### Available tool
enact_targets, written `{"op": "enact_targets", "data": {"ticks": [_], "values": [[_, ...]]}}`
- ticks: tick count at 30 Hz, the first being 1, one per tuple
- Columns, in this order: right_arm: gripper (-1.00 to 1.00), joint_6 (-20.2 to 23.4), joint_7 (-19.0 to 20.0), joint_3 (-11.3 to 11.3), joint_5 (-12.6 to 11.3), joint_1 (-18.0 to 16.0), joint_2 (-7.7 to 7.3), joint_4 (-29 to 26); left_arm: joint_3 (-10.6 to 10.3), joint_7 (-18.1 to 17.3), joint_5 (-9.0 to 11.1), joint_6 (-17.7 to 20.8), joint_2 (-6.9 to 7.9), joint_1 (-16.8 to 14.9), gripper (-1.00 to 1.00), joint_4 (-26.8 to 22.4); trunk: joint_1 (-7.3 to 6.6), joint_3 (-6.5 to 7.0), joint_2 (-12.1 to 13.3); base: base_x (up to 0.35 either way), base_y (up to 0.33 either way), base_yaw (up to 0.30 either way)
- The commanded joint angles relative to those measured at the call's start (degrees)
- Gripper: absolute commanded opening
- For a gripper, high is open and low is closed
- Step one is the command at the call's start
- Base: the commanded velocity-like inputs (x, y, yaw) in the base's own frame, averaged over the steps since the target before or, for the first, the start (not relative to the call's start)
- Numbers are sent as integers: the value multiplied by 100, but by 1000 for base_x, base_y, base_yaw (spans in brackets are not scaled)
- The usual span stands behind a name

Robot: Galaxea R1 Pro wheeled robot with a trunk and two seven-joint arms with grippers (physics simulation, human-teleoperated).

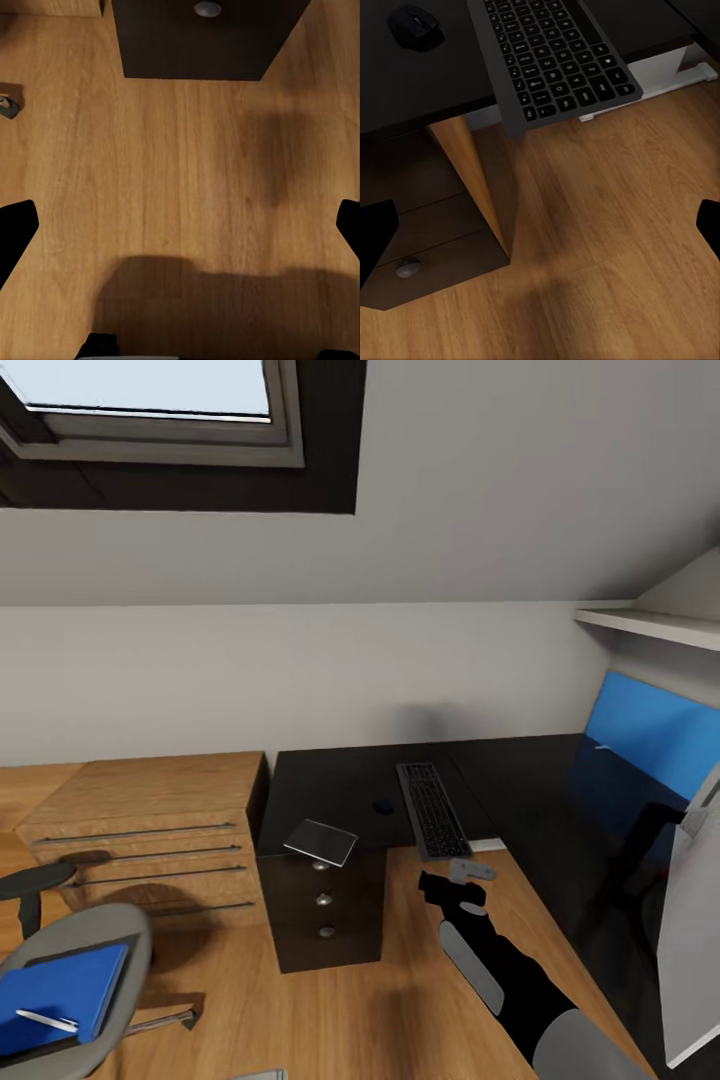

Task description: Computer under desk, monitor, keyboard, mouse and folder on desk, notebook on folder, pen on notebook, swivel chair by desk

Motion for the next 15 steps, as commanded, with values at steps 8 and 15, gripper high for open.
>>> {"op": "enact_targets", "data": {"ticks": [8, 15], "values": [[100, 16, -41, 38, -10, -7, 7, -9, -9, 45, 43, 26, 2, 0, 100, -15, 2, -8, -7, -3, 0, -16], [100, 12, -37, 39, -9, -7, 7, -9, -9, 46, 43, 25, 2, 0, 100, 13, 2, -8, -7, 0, 0, -1]]}}
